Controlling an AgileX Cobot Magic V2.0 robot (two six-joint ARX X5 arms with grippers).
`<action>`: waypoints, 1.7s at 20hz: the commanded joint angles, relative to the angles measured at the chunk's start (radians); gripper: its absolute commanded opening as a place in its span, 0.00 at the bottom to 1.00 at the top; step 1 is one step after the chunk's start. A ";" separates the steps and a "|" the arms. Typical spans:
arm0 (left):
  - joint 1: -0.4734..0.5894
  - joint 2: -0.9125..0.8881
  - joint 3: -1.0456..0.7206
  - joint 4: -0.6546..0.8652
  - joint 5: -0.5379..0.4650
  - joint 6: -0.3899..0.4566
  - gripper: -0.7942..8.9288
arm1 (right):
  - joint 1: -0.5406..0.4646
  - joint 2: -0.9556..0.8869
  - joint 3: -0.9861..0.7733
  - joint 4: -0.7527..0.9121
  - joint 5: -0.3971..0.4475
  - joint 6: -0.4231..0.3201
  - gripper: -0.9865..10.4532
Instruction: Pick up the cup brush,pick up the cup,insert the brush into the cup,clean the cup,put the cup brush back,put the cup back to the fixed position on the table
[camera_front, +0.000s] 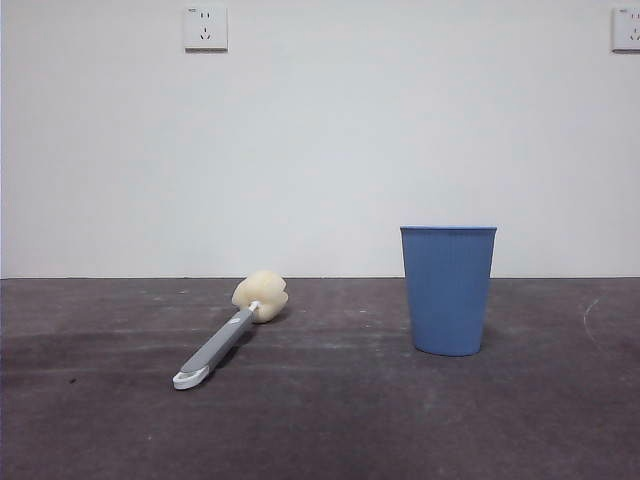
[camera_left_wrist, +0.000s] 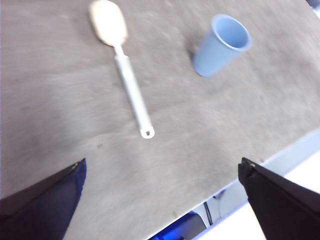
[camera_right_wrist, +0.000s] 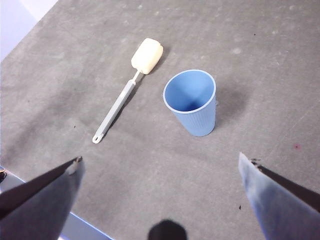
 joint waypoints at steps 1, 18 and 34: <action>-0.090 0.082 0.000 0.082 -0.041 -0.045 0.70 | 0.002 -0.001 0.000 0.005 0.000 -0.004 0.60; -0.496 0.847 0.000 0.528 -0.523 -0.316 0.69 | 0.002 -0.001 0.000 -0.001 -0.001 0.002 0.58; -0.502 0.969 0.000 0.565 -0.598 -0.411 0.69 | 0.002 -0.001 0.000 -0.001 -0.001 0.011 0.58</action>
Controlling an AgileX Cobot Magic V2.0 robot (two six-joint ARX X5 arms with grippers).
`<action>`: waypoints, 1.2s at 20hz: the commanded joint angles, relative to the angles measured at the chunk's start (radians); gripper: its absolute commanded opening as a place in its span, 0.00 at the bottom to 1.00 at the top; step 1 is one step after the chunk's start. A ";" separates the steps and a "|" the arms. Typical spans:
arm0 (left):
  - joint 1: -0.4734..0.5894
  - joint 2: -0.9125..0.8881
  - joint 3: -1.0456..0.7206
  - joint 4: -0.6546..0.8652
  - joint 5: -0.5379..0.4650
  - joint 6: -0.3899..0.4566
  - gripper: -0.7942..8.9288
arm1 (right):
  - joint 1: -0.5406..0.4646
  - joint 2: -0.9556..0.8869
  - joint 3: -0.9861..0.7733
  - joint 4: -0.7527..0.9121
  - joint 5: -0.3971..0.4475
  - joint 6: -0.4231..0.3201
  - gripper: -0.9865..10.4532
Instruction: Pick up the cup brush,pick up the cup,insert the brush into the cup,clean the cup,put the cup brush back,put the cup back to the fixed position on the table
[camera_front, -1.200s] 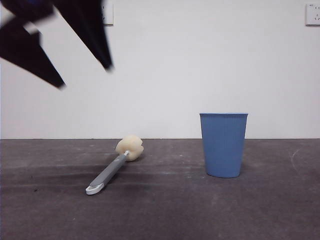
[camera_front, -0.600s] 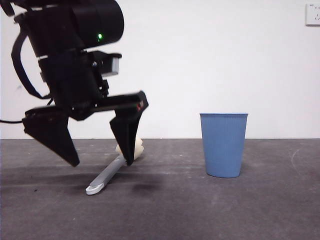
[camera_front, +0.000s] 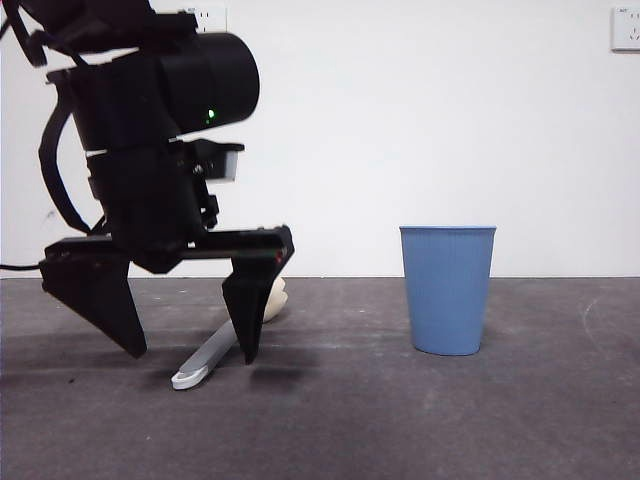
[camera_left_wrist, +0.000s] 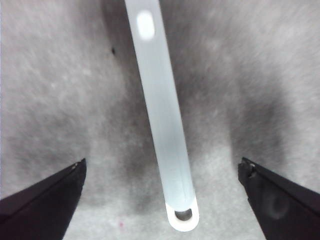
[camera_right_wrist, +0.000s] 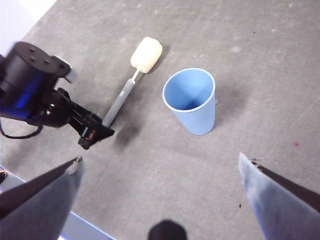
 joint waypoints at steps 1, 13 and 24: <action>-0.006 0.019 0.000 -0.004 0.001 -0.027 0.69 | 0.002 -0.001 0.000 0.003 -0.001 0.008 0.58; -0.007 0.019 0.000 -0.014 0.040 -0.024 0.09 | 0.002 -0.001 0.000 0.003 -0.001 0.008 0.58; 0.014 -0.039 0.000 -0.021 0.056 -0.016 0.07 | 0.002 -0.001 0.000 0.002 -0.001 0.007 0.58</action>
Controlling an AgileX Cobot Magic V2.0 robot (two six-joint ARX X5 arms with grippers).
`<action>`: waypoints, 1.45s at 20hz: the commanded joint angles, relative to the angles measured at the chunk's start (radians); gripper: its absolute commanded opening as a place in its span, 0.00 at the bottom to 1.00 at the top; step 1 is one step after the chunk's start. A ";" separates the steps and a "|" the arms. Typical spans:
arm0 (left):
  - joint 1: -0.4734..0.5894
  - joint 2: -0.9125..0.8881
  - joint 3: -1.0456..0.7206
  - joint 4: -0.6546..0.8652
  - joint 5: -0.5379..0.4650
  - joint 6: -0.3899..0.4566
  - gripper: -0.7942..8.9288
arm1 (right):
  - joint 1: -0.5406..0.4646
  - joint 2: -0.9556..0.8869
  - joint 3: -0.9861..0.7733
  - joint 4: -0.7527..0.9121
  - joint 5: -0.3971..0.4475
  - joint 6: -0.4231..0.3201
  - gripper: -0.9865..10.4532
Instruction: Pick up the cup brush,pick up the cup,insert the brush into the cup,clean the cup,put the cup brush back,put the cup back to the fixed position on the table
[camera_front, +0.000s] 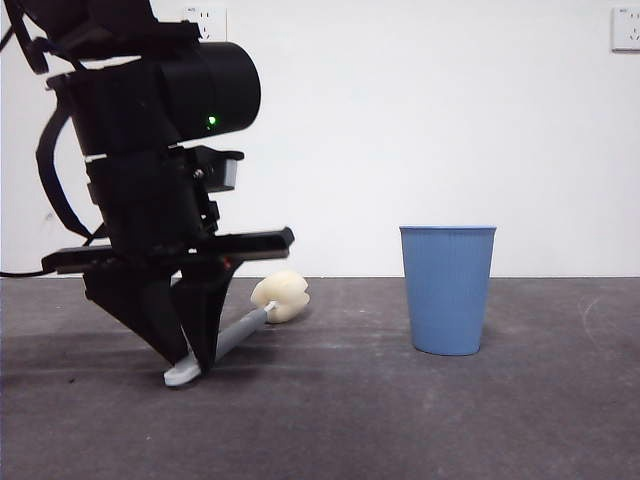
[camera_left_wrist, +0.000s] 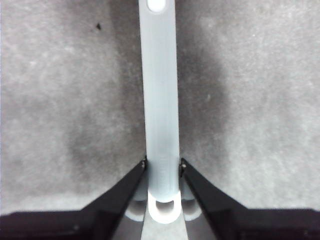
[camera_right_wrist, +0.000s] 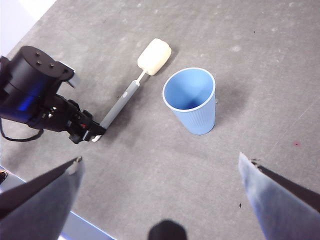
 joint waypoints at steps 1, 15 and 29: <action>0.016 -0.055 0.000 0.003 0.001 0.010 0.07 | 0.002 -0.001 0.000 0.004 -0.001 0.007 0.58; 0.037 -0.562 0.000 -0.078 0.077 0.246 0.07 | 0.034 0.068 -0.094 0.071 -0.001 -0.001 0.58; 0.036 -0.759 0.000 -0.246 0.079 0.272 0.07 | 0.099 0.202 -0.478 0.680 0.061 0.148 0.58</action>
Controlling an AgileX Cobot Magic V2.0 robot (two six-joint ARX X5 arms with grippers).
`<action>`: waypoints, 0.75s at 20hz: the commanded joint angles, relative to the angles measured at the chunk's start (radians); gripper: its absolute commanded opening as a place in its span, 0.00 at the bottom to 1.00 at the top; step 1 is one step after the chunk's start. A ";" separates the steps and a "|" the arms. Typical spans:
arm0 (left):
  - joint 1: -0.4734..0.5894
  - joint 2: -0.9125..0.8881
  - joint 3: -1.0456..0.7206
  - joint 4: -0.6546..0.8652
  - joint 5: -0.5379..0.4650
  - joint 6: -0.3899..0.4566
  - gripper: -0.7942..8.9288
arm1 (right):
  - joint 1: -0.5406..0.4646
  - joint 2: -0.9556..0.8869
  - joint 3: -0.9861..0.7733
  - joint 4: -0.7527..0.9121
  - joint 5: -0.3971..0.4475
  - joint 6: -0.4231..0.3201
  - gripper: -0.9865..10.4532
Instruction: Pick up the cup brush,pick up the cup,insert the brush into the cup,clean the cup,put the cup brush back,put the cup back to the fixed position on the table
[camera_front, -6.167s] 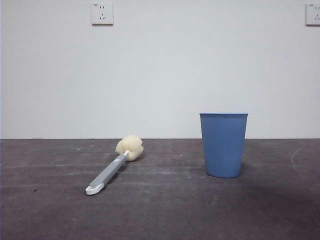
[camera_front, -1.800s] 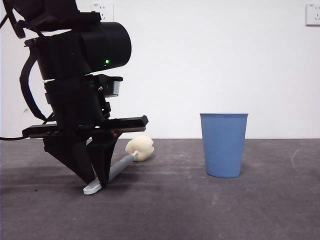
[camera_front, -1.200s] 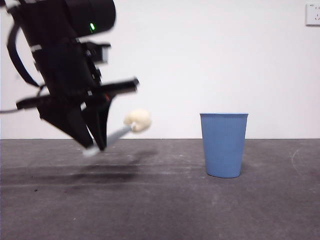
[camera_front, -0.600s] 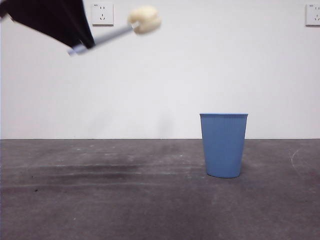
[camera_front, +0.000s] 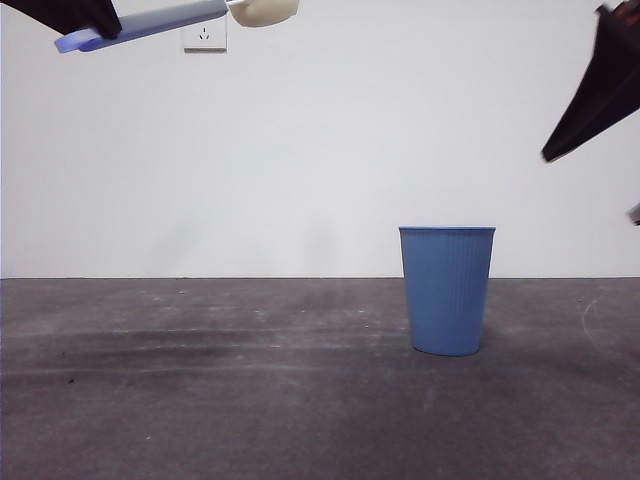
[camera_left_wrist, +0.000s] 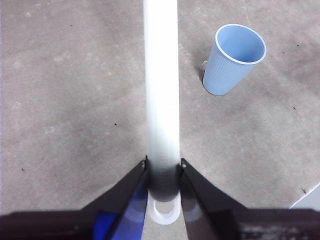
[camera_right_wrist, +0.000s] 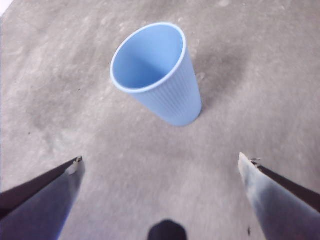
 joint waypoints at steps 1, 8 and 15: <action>0.000 -0.001 0.000 0.009 0.002 0.013 0.07 | 0.026 0.076 -0.014 0.063 0.005 -0.046 0.58; 0.001 -0.001 0.000 -0.002 0.002 0.012 0.07 | 0.105 0.355 -0.047 0.382 0.032 -0.103 0.58; 0.001 -0.001 0.000 -0.039 0.000 0.012 0.07 | 0.168 0.541 -0.047 0.614 0.085 -0.147 0.58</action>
